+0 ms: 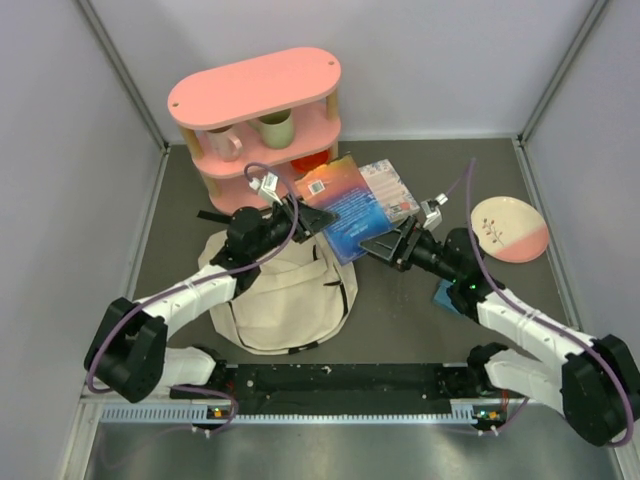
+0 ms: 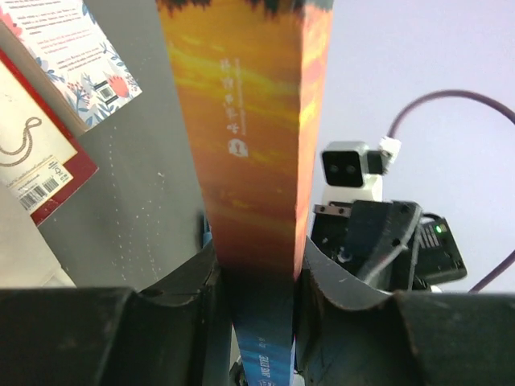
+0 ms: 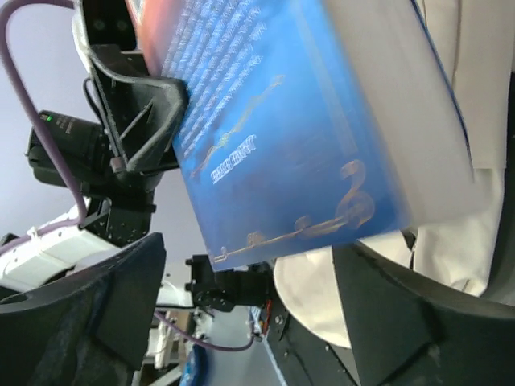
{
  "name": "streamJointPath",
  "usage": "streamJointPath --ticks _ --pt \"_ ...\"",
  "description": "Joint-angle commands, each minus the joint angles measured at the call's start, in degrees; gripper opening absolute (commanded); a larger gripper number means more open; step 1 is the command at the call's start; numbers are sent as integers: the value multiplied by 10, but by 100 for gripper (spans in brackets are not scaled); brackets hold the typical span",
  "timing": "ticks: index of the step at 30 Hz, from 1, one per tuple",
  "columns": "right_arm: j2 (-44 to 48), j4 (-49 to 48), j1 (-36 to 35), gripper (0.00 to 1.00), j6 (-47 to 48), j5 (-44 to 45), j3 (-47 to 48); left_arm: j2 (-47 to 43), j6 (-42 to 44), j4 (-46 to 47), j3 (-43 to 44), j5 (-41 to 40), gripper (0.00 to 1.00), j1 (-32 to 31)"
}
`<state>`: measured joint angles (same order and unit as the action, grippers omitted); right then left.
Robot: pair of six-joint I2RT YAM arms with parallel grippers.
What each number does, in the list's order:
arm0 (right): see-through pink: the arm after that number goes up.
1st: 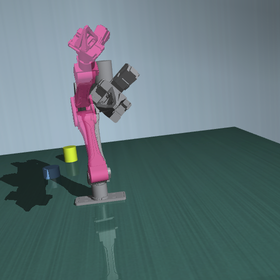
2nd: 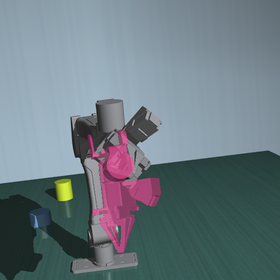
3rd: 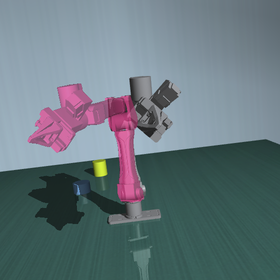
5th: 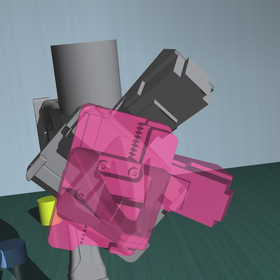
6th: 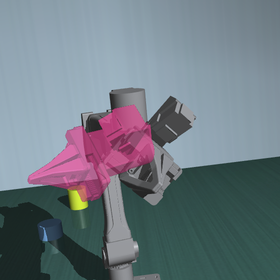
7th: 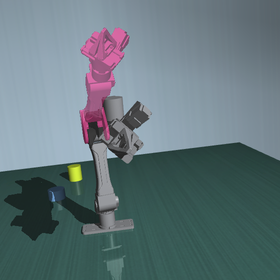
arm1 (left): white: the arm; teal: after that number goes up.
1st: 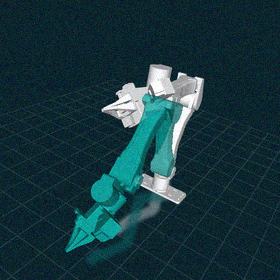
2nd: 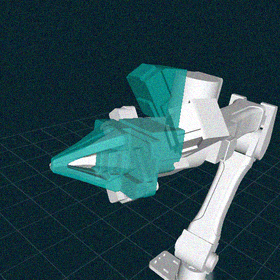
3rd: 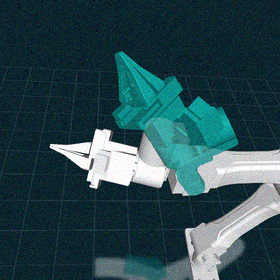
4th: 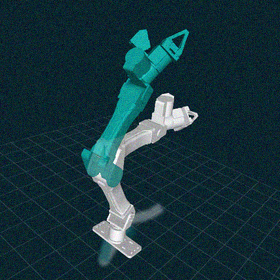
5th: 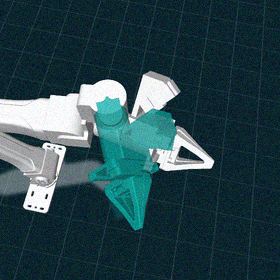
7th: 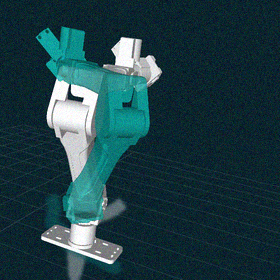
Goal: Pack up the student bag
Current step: Pick up the book from the center of the board.
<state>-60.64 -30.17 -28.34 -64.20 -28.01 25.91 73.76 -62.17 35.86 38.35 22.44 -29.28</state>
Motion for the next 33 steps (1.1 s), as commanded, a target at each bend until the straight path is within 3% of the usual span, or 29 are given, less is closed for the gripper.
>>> streamJointPath --ticks 1,8,14,18,33 --pt "87 27 -9 86 -29 69 -21 -48 -44 114 1 -75 0 4" --pt "158 7 -65 95 -128 158 -89 -48 -48 120 44 -114 0 5" --pt "70 -157 -100 96 -183 169 -104 -39 -73 143 50 -112 0 5" --pt "-3 -317 -106 97 -215 189 -108 -39 -81 141 50 -107 0 4" --pt "-229 -543 -107 99 -253 193 -3 -52 -120 160 15 -87 0 2"
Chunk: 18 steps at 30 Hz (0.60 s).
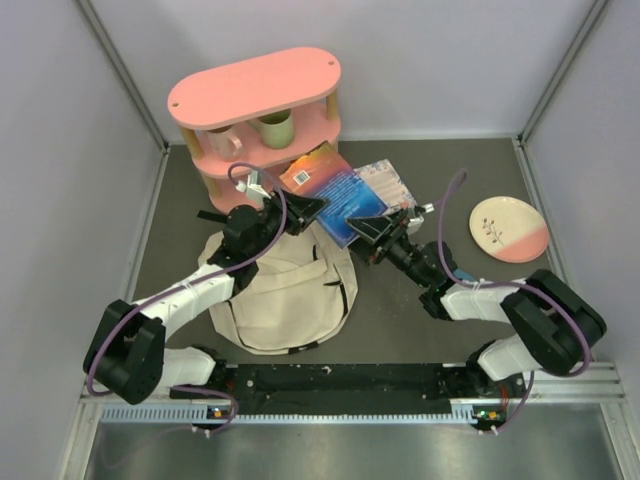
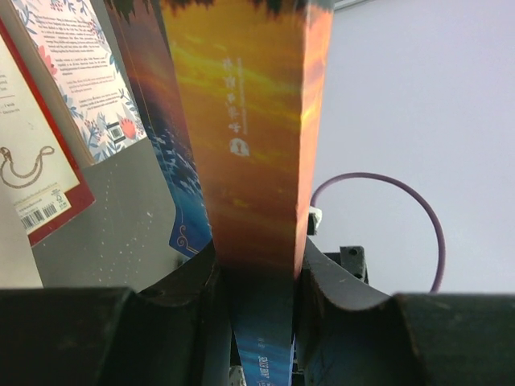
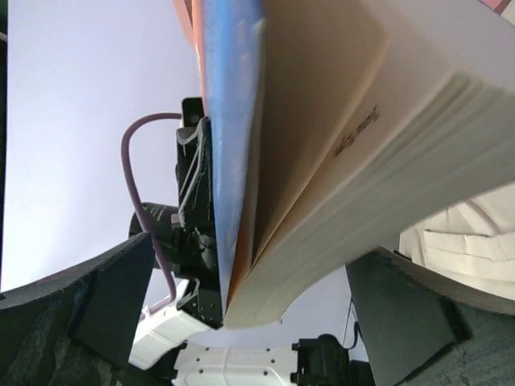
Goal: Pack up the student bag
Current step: Pick up the book from the center of the board.
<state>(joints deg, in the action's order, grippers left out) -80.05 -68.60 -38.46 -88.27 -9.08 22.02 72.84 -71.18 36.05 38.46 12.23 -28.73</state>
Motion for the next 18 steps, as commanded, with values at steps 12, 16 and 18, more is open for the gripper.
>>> streamJointPath --ticks 12,16,18 --pt "-5 -163 43 89 13 25 2 -75 -22 148 -20 12 0 -3" --pt "4 -166 58 81 20 21 -9 -81 -20 133 -19 22 0 -3" --pt "9 -168 65 77 18 12 -11 -82 -18 126 -22 24 0 -3"
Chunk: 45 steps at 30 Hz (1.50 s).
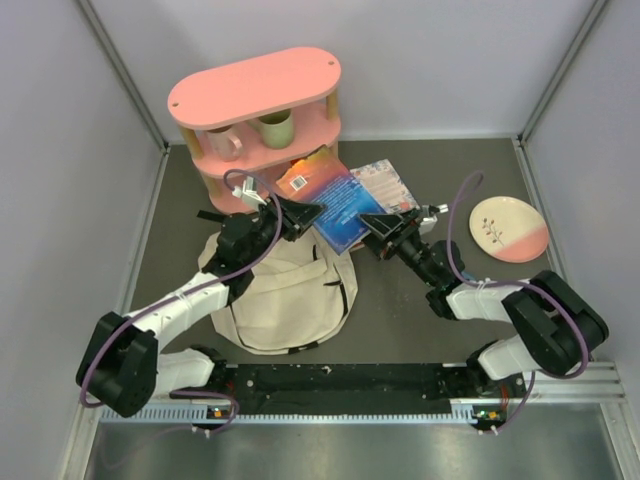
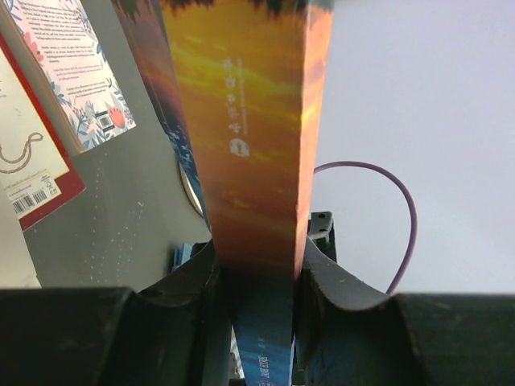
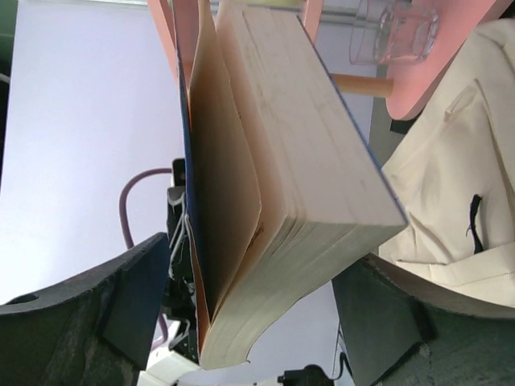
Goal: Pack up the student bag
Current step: Pick up the book from the center of the board.
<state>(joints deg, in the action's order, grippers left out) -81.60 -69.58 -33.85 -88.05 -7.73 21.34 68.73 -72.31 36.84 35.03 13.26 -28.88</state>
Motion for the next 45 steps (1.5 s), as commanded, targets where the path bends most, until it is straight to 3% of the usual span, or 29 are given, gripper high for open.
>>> streamJointPath --ticks 1,10,12,17,19,21,28,30,32,33,36,37,38,40,42,45 --pt "27 -159 21 74 15 -11 -3 -40 -8 113 12 15 0 -1" --pt "41 -142 21 58 40 -65 35 -31 -6 97 5 27 0 -1" --pt "50 -130 21 49 41 -68 35 -29 2 85 7 21 0 -1" --pt "69 -92 19 52 64 -74 45 -16 4 73 14 32 0 -1" --pt "72 -82 19 58 69 -77 48 -12 3 68 14 42 0 -1" --pt "71 -82 19 48 75 -81 54 -13 9 51 14 47 0 -1" --pt "59 -71 21 46 86 -99 71 -11 34 7 14 98 0 -2" --pt "58 -75 19 34 85 -99 70 -7 38 3 8 106 0 -1" --pt "57 -72 21 12 89 -107 71 -7 46 0 1 116 0 -1" --pt "57 -66 20 12 92 -109 73 -8 48 -3 0 119 0 -1" --pt "58 -47 24 28 95 -111 73 -12 54 2 -7 123 0 -1" --pt "58 -44 22 34 97 -110 73 -12 58 4 -8 125 0 -1" --pt "58 -39 23 47 97 -106 71 -11 59 5 -8 131 0 -1" --pt "56 -35 22 35 99 -106 73 -7 54 11 -9 135 0 -1" --pt "55 -25 22 39 103 -106 79 -2 49 30 -11 145 0 -2" --pt "51 -19 22 37 105 -106 84 6 40 48 -14 153 0 -2"
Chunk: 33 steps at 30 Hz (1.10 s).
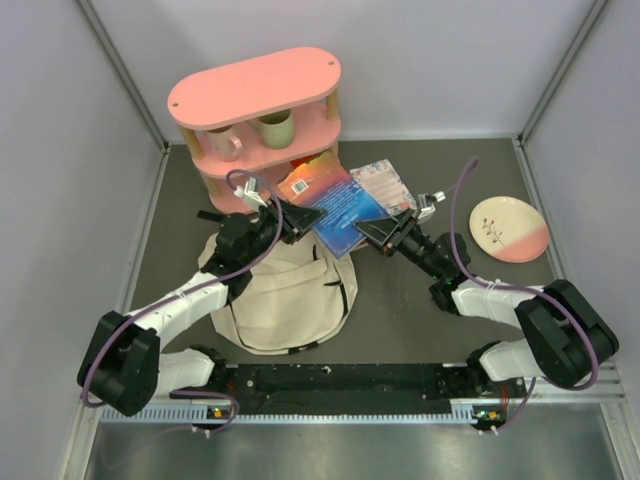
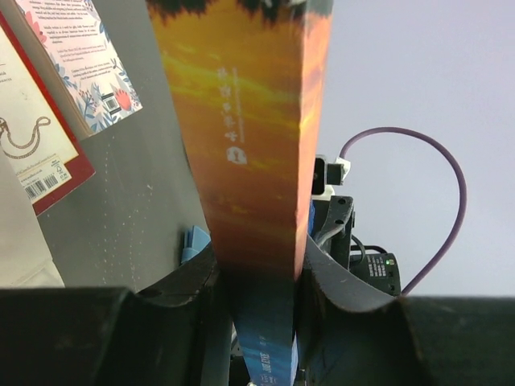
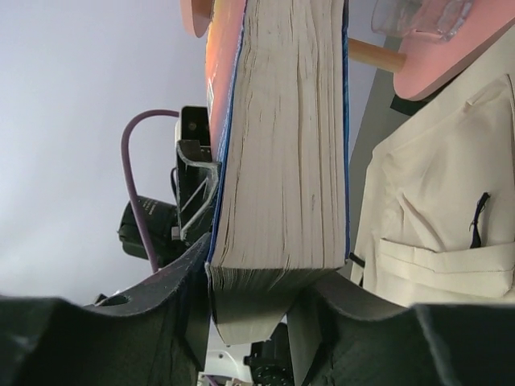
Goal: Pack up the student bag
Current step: Pick up the book from the center of the board.
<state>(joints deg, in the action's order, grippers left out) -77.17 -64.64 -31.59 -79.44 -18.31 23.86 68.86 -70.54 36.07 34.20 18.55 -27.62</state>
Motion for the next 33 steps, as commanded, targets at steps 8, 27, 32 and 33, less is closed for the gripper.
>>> streamJointPath --ticks 8,27,32,33 --pt "2 -73 0 12 21 4 51 7 47 42 -1 117 0 -15" --pt "450 696 16 0 303 263 85 -128 436 -486 29 -35 95 -24" --pt "514 776 16 0 322 278 96 -104 477 -593 54 -75 95 -115" --pt "522 788 17 0 320 274 99 -100 480 -602 58 -104 95 -135"
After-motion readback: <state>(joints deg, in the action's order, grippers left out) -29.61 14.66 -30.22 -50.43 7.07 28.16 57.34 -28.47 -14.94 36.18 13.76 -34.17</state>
